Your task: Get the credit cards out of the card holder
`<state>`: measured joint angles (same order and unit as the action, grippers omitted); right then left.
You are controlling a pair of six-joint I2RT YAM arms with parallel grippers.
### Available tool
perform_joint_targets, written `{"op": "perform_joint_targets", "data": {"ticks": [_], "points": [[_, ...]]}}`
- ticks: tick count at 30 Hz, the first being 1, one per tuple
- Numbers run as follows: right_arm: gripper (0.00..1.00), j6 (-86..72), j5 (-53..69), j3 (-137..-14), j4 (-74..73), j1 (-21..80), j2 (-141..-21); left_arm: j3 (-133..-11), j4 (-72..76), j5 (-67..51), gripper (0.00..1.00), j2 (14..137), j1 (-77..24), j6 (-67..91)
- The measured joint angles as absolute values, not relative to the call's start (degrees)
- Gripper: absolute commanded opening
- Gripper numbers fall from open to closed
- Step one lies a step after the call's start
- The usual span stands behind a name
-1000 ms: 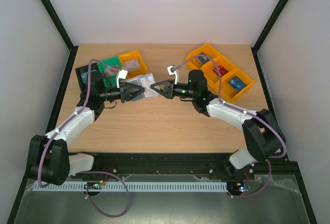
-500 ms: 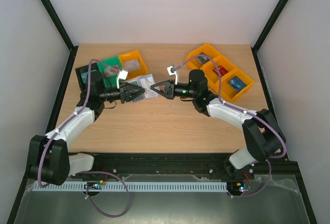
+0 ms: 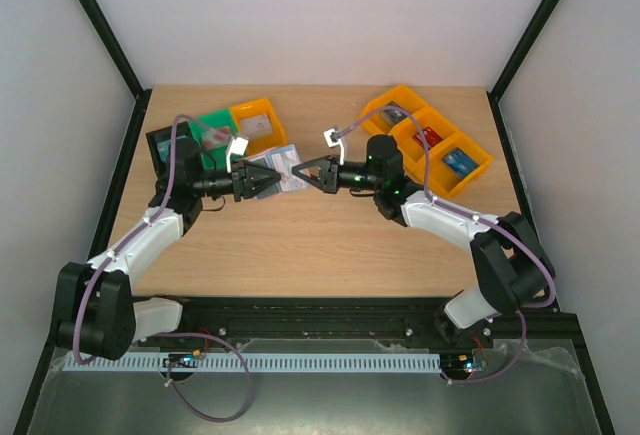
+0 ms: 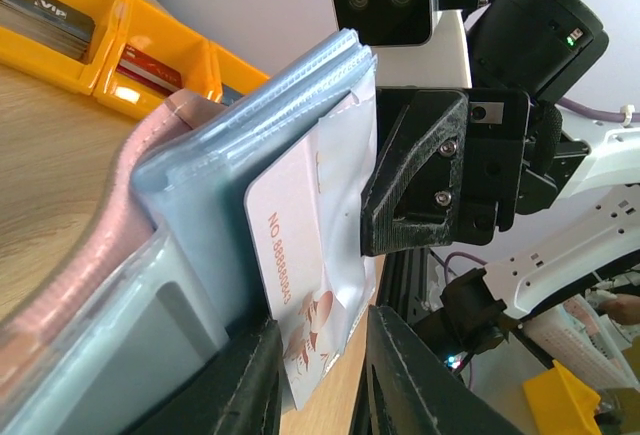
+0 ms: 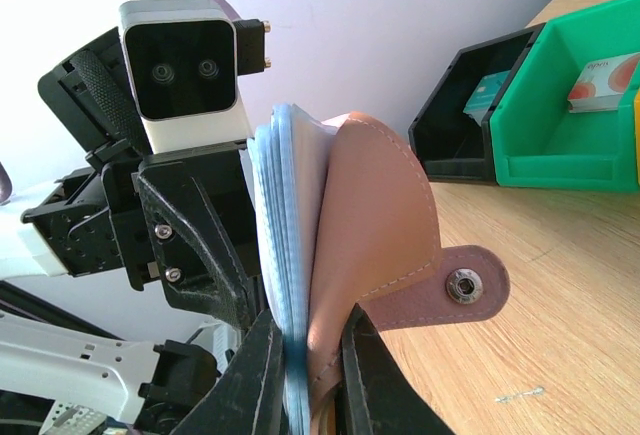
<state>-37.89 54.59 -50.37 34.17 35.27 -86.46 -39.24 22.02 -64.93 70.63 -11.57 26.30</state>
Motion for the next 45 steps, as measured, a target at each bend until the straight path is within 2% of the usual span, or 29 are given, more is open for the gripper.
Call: {"op": "perform_joint_targets", "data": {"ticks": [4,8,15,22,36,39,43,45], "points": [[0.02,-36.7,53.7,-50.4,34.2,35.6,-86.5,-39.2,22.8,-64.8,0.15,70.9,-11.6,27.4],[0.02,-35.9,52.6,-50.4,34.1,35.8,-86.5,-39.2,22.7,-64.4,0.13,71.2,-11.6,27.9],[0.02,-36.5,52.2,-50.6,35.7,35.9,-87.4,-39.2,22.7,-64.4,0.14,71.3,-11.5,29.0],[0.02,-38.2,50.8,-51.1,38.5,35.9,-89.1,-39.4,25.4,-64.9,0.21,71.6,-11.0,33.8],[0.02,-42.0,48.3,-51.9,43.2,35.9,-90.7,-44.8,18.3,-62.9,0.23,72.1,-10.5,29.7],[0.02,-42.2,47.9,-51.9,43.2,36.1,-91.1,-44.8,17.4,-62.0,0.19,72.1,-10.5,29.0],[0.02,-42.2,46.9,-51.9,43.5,36.4,-91.6,-44.7,16.5,-60.6,0.05,72.1,-10.3,28.7],[0.02,-42.2,46.7,-52.0,43.7,36.5,-91.8,-44.6,16.3,-59.9,0.02,72.1,-10.2,28.7]]}}
